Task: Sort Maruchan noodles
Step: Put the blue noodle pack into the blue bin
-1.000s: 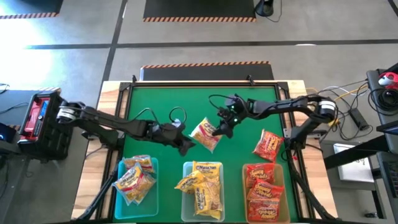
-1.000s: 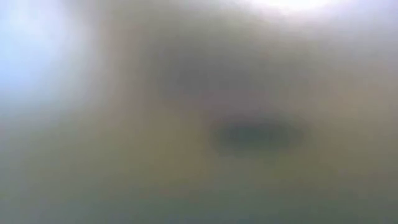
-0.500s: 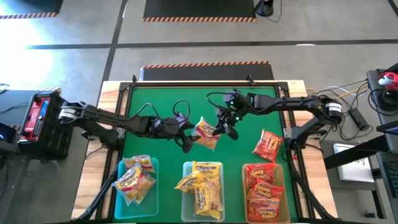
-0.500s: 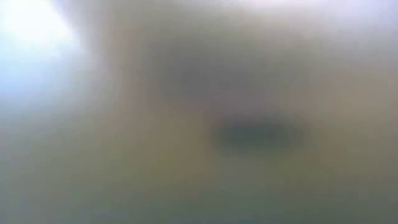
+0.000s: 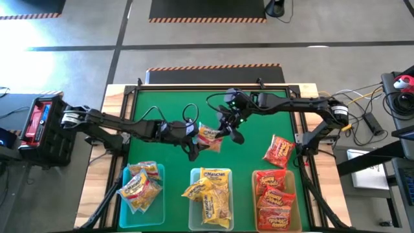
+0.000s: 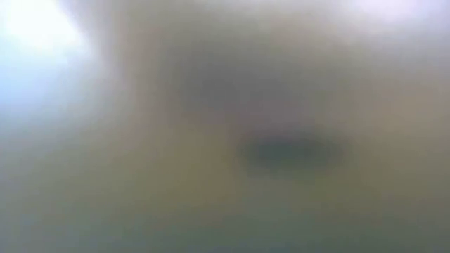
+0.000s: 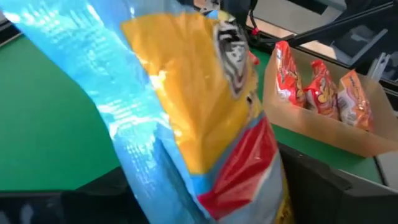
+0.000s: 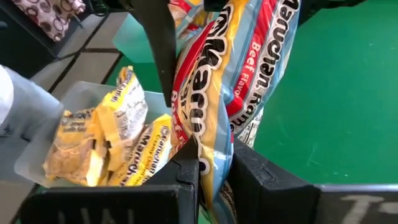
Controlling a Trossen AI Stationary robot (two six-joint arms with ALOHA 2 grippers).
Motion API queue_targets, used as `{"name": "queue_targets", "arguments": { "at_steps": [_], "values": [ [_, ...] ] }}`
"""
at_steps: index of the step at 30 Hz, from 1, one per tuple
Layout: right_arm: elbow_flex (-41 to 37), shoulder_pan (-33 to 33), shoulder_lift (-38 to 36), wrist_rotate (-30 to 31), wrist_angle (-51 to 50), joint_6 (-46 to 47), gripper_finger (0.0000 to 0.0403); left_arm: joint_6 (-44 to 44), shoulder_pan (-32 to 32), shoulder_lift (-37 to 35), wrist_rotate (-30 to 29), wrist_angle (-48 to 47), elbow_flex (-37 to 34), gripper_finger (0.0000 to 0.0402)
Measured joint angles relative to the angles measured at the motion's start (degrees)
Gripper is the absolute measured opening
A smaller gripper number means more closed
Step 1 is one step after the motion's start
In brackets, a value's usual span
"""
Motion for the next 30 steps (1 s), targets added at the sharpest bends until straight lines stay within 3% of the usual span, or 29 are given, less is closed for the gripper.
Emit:
{"name": "queue_targets", "arguments": {
  "at_steps": [7, 15, 20, 24, 30],
  "values": [
    [3.55, 1.16, -0.11, 0.21, -8.6, 3.86, 0.0053, -3.37, -0.02, 0.0, 1.75, -0.66, 0.0, 0.0174],
    [8.49, 1.85, -0.22, -0.21, -28.86, 6.92, 0.0054, -7.71, -0.09, 0.0, 6.65, -1.75, 0.0, 0.0069],
    [9.17, 2.91, -0.16, -0.09, -25.6, 6.8, 0.0054, -8.48, -0.11, 0.0, 7.55, 1.61, 0.0, 0.0015],
    [9.02, 3.21, 1.18, 1.94, -24.74, 5.85, 0.0054, -9.08, -0.11, 0.0, 7.6, 2.28, 0.0, 0.0004],
    [7.34, 3.23, 3.32, 4.49, -32.63, 4.16, 0.0054, -10.78, -0.24, 0.03, 7.54, -0.09, -0.01, 0.0035]
  ]
}}
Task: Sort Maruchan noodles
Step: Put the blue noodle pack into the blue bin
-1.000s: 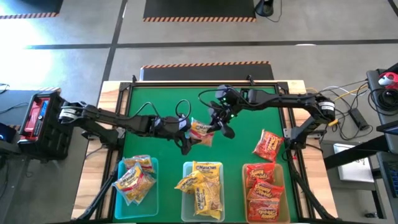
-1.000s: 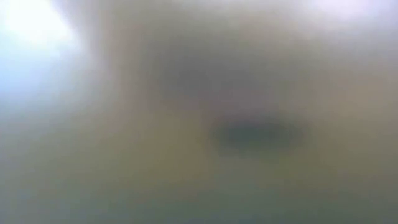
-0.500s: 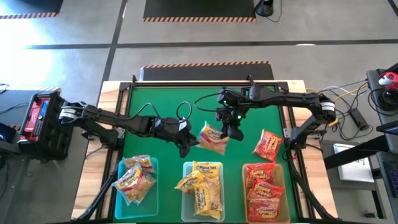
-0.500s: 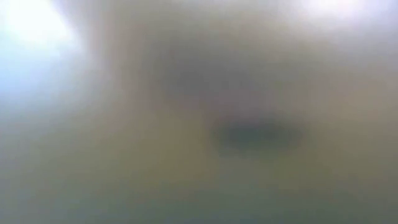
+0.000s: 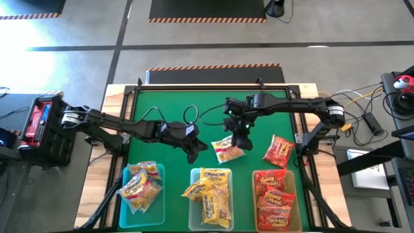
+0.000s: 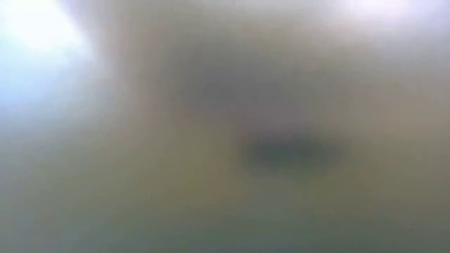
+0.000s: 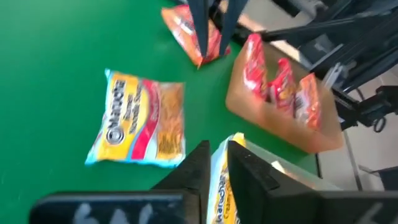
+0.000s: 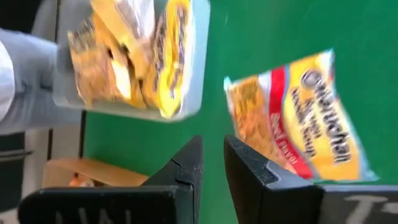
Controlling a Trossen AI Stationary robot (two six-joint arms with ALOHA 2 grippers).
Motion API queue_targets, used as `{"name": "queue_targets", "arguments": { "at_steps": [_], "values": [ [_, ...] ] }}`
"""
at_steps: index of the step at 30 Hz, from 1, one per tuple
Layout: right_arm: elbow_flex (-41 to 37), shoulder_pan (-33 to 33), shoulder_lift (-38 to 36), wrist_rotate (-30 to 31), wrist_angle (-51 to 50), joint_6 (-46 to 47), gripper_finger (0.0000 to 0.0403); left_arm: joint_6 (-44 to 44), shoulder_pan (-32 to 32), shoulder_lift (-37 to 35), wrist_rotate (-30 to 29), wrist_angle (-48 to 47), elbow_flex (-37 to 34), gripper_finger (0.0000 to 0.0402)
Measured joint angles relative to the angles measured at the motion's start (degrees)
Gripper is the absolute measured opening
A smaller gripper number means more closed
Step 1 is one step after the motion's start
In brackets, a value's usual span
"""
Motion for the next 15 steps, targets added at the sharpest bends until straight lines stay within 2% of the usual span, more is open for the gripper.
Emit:
{"name": "queue_targets", "arguments": {
  "at_steps": [8, 12, 15],
  "values": [
    [-6.4, -0.87, 4.41, -0.13, 0.65, 1.26, 0.0054, -1.51, -0.17, 1.13, -0.09, -4.47, -1.21, 0.0127],
    [-11.2, -1.03, 4.34, -0.14, 0.8, 2.75, 0.0054, -5.42, -0.22, 4.57, -4.38, -2.45, -1.86, 0.0173],
    [-16.66, -2.2, 3.11, -0.06, 6.79, 8.17, 0.0054, -9.59, 0.12, 9.0, -6.07, -0.21, -1.94, 0.0197]
  ]
}}
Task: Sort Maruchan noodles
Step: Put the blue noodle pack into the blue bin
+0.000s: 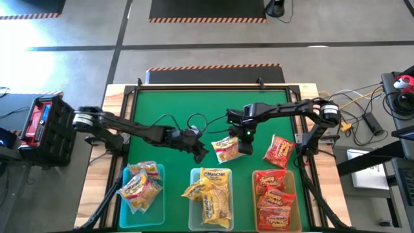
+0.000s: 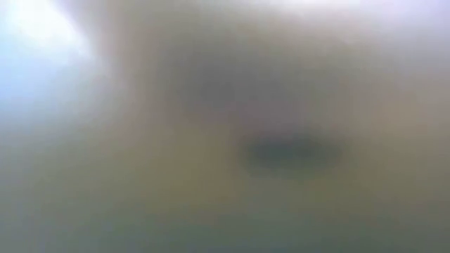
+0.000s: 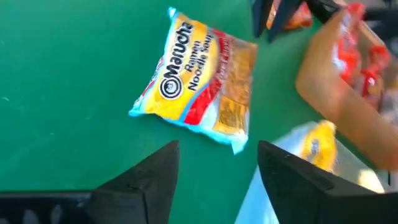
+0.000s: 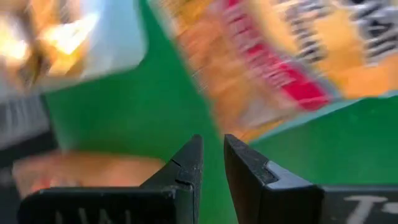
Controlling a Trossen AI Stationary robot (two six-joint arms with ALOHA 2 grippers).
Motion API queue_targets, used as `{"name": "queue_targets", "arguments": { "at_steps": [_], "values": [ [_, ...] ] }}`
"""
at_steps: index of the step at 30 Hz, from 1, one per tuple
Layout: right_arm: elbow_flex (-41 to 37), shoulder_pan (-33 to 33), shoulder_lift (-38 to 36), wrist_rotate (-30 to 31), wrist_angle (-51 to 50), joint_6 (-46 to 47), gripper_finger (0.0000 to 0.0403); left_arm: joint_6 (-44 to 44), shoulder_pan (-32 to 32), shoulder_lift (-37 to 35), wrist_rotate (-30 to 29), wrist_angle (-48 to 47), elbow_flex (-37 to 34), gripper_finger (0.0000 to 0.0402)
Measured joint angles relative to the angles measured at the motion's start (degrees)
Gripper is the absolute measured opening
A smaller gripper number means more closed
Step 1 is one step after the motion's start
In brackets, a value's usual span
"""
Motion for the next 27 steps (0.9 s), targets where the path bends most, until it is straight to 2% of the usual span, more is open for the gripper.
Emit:
{"name": "queue_targets", "arguments": {
  "at_steps": [4, 7, 12, 17, 27],
  "values": [
    [-9.42, -1.98, -1.86, -3.14, 14.4, 10.99, 0.0054, -6.67, 0.62, 6.32, 0.48, 6.43, 0.01, 0.0212],
    [-15.07, -2.99, -3.06, -3.66, 23.32, 18.05, 0.0054, -10.42, 0.86, 10.22, 2.97, 12.74, -0.01, 0.0212],
    [-20.18, -3.35, -3.98, -3.23, 32.99, 23.46, 0.0054, -14.21, 1.19, 13.59, 2.73, 15.88, 0.03, 0.0209],
    [-21.84, -3.38, -3.73, -0.44, 36.25, 24.62, 0.0054, -15.71, 2.51, 14.72, 0.95, 16.2, 0.03, 0.0209],
    [-22.19, -3.32, -3.52, 2.94, 37.21, 24.05, 0.0054, -21.14, 3.37, 17.14, 2.16, 18.56, 0.05, 0.0228]
  ]
}}
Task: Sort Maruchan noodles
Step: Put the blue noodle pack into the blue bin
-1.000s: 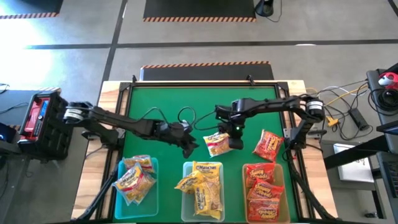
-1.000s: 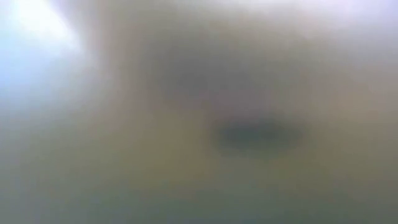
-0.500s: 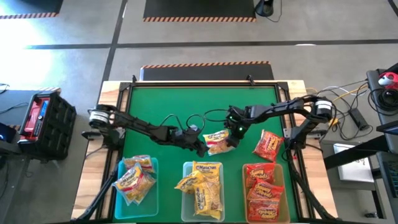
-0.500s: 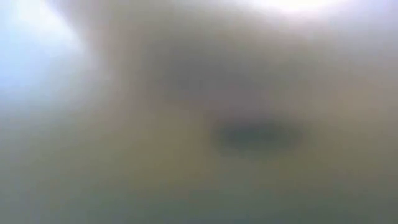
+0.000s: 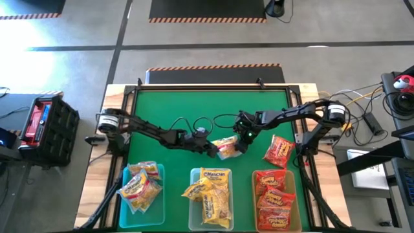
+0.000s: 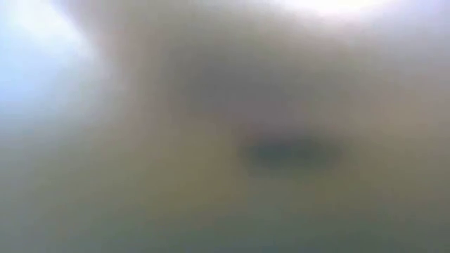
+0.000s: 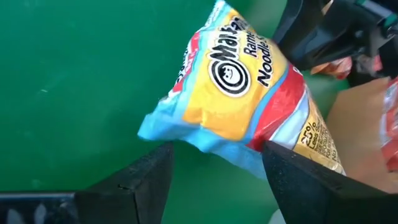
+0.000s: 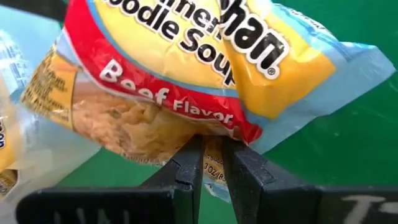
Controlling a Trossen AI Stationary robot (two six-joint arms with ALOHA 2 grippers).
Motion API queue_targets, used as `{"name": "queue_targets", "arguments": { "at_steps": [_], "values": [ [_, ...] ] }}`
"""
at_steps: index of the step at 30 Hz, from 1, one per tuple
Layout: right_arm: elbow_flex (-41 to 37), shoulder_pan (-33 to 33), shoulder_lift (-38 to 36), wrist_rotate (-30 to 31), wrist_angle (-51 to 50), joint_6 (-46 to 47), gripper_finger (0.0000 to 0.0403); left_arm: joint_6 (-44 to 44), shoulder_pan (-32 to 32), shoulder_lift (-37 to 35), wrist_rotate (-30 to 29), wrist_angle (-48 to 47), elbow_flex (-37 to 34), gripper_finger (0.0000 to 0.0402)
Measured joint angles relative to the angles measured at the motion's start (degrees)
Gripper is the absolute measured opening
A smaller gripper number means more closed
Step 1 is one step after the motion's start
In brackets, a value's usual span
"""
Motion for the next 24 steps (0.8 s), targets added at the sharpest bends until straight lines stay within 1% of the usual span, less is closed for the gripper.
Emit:
{"name": "queue_targets", "arguments": {
  "at_steps": [3, 8, 14, 24],
  "values": [
    [-0.02, 0.0, 0.02, 0.39, 0.39, -0.04, 0.0054, -2.47, 0.0, 0.99, 0.2, 2.82, 0.0, 0.0235],
    [-0.04, 0.0, 0.09, 1.75, 0.42, -0.07, 0.0054, -5.39, 0.21, 2.82, 0.55, 11.74, 0.0, 0.0247],
    [-0.04, 0.76, 0.11, 2.24, 0.56, -0.09, 0.0054, -7.54, 0.93, 3.46, 1.17, 12.95, 0.0, 0.0254],
    [-0.04, 2.32, 0.11, 2.3, 0.36, -0.28, 0.0054, -8.69, 1.7, 3.12, 1.39, 16.25, 0.17, 0.0254]
  ]
}}
